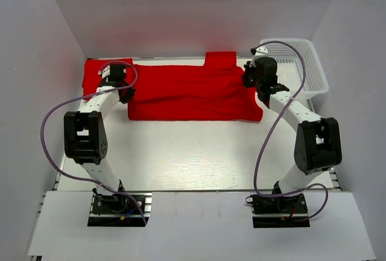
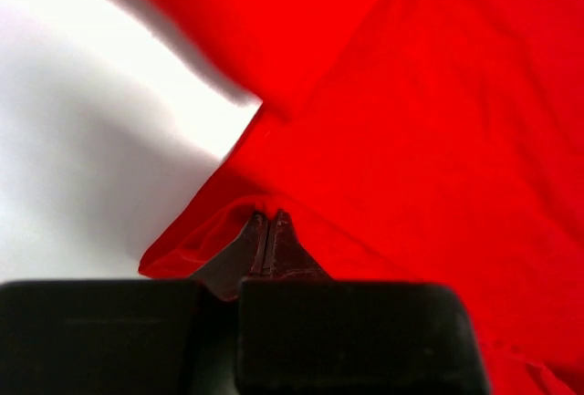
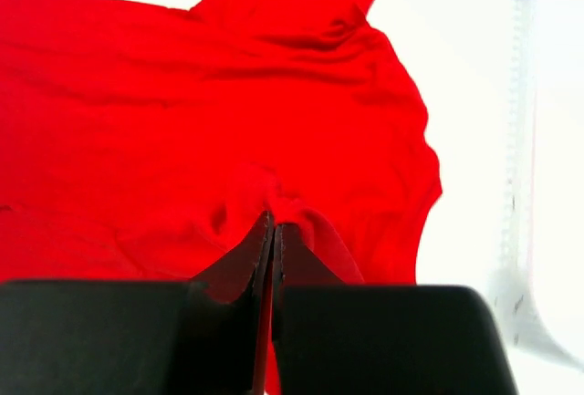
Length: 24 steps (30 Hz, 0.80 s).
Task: Fold and stack the t-shirts
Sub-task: Fold the flattened tshirt in 1/3 of the way
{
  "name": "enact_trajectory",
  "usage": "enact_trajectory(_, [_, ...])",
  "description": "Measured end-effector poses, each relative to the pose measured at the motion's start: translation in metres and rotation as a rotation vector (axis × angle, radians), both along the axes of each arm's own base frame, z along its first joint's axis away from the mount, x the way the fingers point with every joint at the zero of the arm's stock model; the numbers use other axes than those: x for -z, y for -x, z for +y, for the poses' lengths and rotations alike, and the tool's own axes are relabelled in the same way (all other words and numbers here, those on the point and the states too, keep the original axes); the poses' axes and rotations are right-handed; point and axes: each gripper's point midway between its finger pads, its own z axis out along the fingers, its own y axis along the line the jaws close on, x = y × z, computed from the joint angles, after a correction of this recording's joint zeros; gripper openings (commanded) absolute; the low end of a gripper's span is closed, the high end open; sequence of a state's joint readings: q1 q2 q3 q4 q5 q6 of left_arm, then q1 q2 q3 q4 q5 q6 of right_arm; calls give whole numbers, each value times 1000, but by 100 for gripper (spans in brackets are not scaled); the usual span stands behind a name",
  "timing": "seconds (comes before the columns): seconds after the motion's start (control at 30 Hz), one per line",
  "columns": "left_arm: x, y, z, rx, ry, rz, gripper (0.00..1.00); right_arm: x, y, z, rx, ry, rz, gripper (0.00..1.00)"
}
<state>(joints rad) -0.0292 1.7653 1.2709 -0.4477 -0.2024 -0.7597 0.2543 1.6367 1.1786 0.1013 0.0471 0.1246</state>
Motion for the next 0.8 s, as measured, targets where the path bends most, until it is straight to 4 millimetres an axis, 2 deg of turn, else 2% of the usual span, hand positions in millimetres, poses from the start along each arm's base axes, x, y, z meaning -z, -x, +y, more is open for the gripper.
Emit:
enact_trajectory(0.1, [2, -16, 0, 12, -9, -7, 0, 5, -12, 1, -25, 4, 6, 0])
enact_trajectory(0.2, [16, -30, -1, 24, -14, 17, 0, 14, -25, 2, -39, 7, 19, 0])
enact_trajectory(0.23, [22, -34, -1, 27, -14, 27, 7, 18, -31, 3, -39, 8, 26, 0])
enact_trajectory(0.27, [29, -37, -1, 30, -16, 47, 18, 22, -37, 3, -40, 9, 32, 3])
enact_trajectory(0.3, [36, -41, -1, 33, -18, 64, 53, 26, -44, 4, -41, 9, 37, 9])
enact_trajectory(0.33, [42, -45, -1, 35, -21, 81, 69, 30, -53, 5, -39, 9, 41, 14])
enact_trajectory(0.4, [49, -52, -1, 33, -23, 97, 88, 38, -71, 5, -32, 11, 64, 31])
enact_trajectory(0.43, [49, -55, 0, 33, -26, 103, 92, 43, -79, 5, -29, 12, 76, 39])
enact_trajectory(0.47, [48, -58, 0, 32, -24, 104, 97, 45, -86, 5, -26, 13, 86, 56])
enact_trajectory(0.5, [43, -64, -1, 35, -24, 91, 100, 48, -92, 5, -24, 15, 95, 69])
enact_trajectory(0.53, [37, -68, -1, 40, -24, 76, 100, 50, -95, 5, -28, 18, 101, 76])
enact_trajectory(0.57, [30, -72, -2, 47, -26, 58, 100, 52, -93, 5, -29, 21, 112, 90])
enact_trajectory(0.7, [5, -81, -7, 91, -31, -4, 100, 51, -82, 4, -40, 26, 136, 90])
enact_trajectory(0.8, [-9, -82, -15, 149, -19, -38, 100, 45, -63, 4, -58, 17, 144, 90])
